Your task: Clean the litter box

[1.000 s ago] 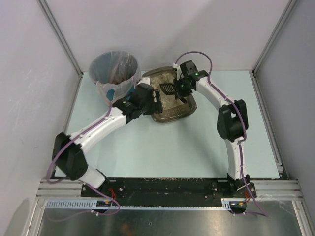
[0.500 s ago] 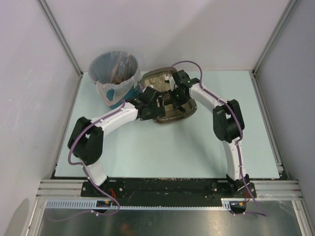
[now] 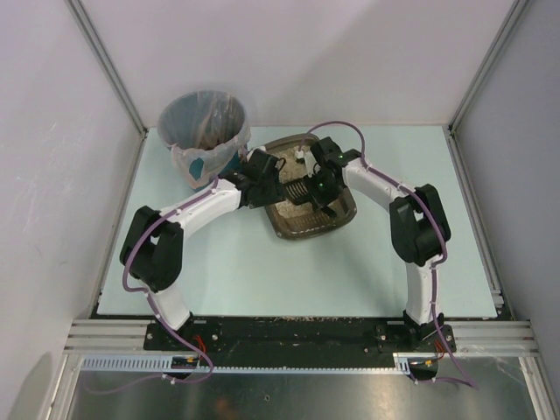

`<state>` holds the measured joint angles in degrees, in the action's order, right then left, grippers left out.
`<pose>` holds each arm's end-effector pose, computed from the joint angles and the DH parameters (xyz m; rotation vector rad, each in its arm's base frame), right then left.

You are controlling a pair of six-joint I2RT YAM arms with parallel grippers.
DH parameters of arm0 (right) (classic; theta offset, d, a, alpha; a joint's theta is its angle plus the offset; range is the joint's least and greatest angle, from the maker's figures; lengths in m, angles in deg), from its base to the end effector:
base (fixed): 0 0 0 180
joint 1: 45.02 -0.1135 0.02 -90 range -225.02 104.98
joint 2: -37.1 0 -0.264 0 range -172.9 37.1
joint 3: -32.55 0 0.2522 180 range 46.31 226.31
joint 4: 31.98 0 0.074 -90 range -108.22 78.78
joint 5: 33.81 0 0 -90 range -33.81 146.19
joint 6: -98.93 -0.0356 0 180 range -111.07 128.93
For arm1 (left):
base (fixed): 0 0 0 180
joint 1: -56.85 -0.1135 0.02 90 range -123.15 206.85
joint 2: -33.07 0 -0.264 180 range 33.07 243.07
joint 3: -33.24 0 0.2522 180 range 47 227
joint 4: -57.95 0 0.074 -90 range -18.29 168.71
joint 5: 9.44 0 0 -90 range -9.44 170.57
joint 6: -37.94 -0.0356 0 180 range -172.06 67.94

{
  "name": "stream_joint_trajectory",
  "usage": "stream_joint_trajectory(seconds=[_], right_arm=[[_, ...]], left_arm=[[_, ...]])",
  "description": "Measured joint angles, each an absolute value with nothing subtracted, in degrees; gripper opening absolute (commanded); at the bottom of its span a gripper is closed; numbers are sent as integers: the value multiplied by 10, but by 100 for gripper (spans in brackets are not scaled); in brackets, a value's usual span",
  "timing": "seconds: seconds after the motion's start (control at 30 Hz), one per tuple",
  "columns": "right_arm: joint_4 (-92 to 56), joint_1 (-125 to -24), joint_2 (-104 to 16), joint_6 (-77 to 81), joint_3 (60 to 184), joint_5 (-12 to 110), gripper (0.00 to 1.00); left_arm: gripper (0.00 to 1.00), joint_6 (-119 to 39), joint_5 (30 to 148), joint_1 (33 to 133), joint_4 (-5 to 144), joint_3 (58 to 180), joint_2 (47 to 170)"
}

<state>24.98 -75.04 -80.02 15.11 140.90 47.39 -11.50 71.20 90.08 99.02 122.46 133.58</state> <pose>0.3735 0.2221 0.2105 -0.8944 2.5905 0.3280 0.3228 -0.2046 0.2373 -0.2294 2.4903 -0.3478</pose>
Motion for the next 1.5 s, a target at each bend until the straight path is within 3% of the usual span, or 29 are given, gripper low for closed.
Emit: stream_joint_trajectory(seconds=[0.47, 0.63, 0.73, 0.97, 1.13, 1.2, 1.5], right_arm=[[364, -776, -679, 73, 1382, 528, 0], [401, -784, -678, 63, 1404, 550, 0], [420, -788, -681, 59, 1417, 567, 0], [455, -810, -717, 60, 1467, 595, 0], [476, -825, -761, 59, 1505, 604, 0], [484, -828, -781, 59, 1519, 605, 0], [528, -832, -876, 46, 1629, 619, 0]], left_arm=[[45, -185, 707, 922, 986, 1205, 1344], [42, -207, 703, 924, 983, 1203, 1346], [36, -216, 702, 924, 979, 1200, 1346], [15, -228, 700, 925, 976, 1199, 1348], [10, -241, 701, 926, 972, 1196, 1346], [0, -246, 702, 926, 968, 1192, 1344], [0, -286, 712, 925, 934, 1165, 1327]])
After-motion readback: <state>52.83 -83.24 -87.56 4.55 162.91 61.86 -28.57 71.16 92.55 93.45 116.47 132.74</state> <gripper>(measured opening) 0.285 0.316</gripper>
